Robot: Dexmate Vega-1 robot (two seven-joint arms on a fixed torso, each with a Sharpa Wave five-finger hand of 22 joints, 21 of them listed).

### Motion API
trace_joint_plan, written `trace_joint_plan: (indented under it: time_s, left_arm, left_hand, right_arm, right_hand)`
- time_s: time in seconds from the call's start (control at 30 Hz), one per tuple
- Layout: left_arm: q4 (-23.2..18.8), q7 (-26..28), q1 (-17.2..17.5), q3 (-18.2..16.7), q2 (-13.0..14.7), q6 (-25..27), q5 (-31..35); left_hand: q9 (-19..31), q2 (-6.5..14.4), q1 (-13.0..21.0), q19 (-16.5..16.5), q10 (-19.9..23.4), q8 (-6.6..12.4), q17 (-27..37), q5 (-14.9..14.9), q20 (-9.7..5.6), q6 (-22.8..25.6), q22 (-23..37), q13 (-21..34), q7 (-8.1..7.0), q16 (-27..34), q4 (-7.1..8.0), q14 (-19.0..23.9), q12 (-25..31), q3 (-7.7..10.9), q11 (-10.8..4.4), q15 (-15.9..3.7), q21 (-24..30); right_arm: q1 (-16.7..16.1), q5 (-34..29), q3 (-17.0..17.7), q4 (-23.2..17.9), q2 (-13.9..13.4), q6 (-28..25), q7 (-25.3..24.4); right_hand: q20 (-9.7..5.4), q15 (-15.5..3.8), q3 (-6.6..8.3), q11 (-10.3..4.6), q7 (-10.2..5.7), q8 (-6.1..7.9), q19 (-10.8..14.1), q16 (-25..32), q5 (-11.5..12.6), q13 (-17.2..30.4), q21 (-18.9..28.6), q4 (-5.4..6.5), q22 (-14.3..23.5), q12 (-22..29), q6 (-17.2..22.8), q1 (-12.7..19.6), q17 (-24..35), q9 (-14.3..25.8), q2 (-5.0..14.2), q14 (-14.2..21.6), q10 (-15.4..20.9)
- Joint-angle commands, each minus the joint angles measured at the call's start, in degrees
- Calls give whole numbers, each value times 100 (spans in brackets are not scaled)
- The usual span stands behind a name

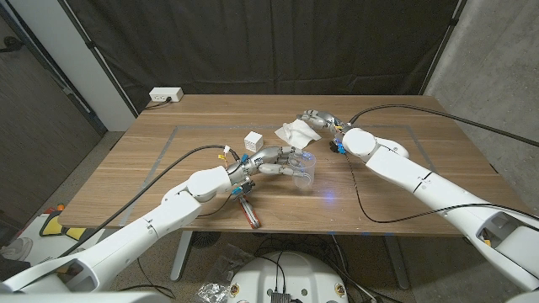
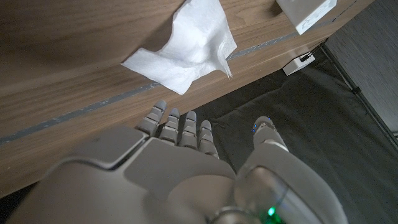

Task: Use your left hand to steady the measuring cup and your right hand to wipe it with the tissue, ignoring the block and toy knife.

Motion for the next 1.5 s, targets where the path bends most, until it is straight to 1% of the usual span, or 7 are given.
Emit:
trace_joint_plan:
  time_s: [0.03, 0.3, 0.4, 0.7, 1.0, 1.33, 1.5]
  left_arm:
    - [-328, 236, 209, -267, 194, -63, -98]
    - [-528, 350, 360, -413, 315, -140, -108]
    - [-577, 412, 409, -467, 355, -141, -94]
    - [-623, 542, 490, -592, 401, -169, -92]
    - [-597, 536, 481, -615, 402, -178, -89]
    - [-529, 473, 447, -621, 390, -191, -148]
    - [-482, 440, 419, -618, 378, -199, -171]
  left_hand:
    - [35, 68, 17, -9, 5, 38, 19, 2, 10, 64, 22, 14, 5, -31, -27, -34, 11, 54, -32, -874, 40]
    - [42, 77, 37, -17, 11, 65, 41, -3, 0, 96, 21, 26, 2, -52, -39, -14, 14, 65, -34, -870, 64]
    - [44, 81, 36, -23, 7, 65, 46, -5, 0, 87, 21, 30, 3, -56, -38, -8, 13, 66, -33, -868, 70]
    - [49, 88, 39, -36, 8, 76, 66, -10, 1, 84, 20, 42, 5, -72, -39, 15, 14, 70, -34, -872, 90]
    - [54, 94, 46, -39, -1, 88, 84, -15, -7, 84, 19, 52, -10, -91, -43, 29, 10, 76, -33, -870, 114]
    - [58, 110, 37, -60, -13, 95, 103, -21, 2, 70, 19, 64, -4, -114, -35, 28, 6, 79, -30, -860, 133]
    - [59, 114, 22, -72, -16, 101, 113, -24, 7, 72, 19, 69, 17, -125, -26, 29, 5, 75, -29, -856, 142]
  right_arm:
    - [310, -604, -340, 90, 127, -339, 100]
    - [597, -996, -614, 262, 269, -617, 265]
    - [718, -1140, -732, 344, 329, -701, 354]
    - [1114, -1746, -1238, 548, 515, -1005, 699]
    - [1420, -2287, -1660, 762, 703, -1245, 1031]
    - [1737, -2841, -2131, 1096, 938, -1567, 1456]
    - [1833, -3059, -2312, 1275, 1044, -1691, 1584]
  right_hand:
    - [-67, -59, 77, -42, -42, 45, 17, -1, 40, 26, 34, -2, 9, -2, 28, 63, 16, 7, 99, 17, 5]
    - [-114, -66, 190, -10, 17, 43, -1, -49, 58, 25, 24, -55, 6, -42, 20, 280, 13, 9, 189, -159, -138]
    - [-193, -92, 206, -31, 3, 27, -42, -67, 49, 26, 7, -65, 5, -63, -25, 340, 13, 11, 181, -268, -230]
    - [-119, -36, 186, 71, 114, -5, -42, -45, 5, 27, 4, -95, 0, -75, -144, 423, 15, 13, 86, -333, -361]
    - [-157, -75, 198, 83, 139, -4, -71, -45, -3, 28, -10, -124, -5, -92, -197, 506, 14, 14, 77, -383, -470]
    - [-260, -121, 330, 48, 171, 2, -29, -32, 16, 28, 0, -196, -15, -96, -306, 799, 10, 16, 193, -427, -616]
    - [-311, -136, 406, 70, 208, 10, 50, -21, 39, 29, 25, -259, -24, -100, -372, 1012, 8, 16, 197, -421, -714]
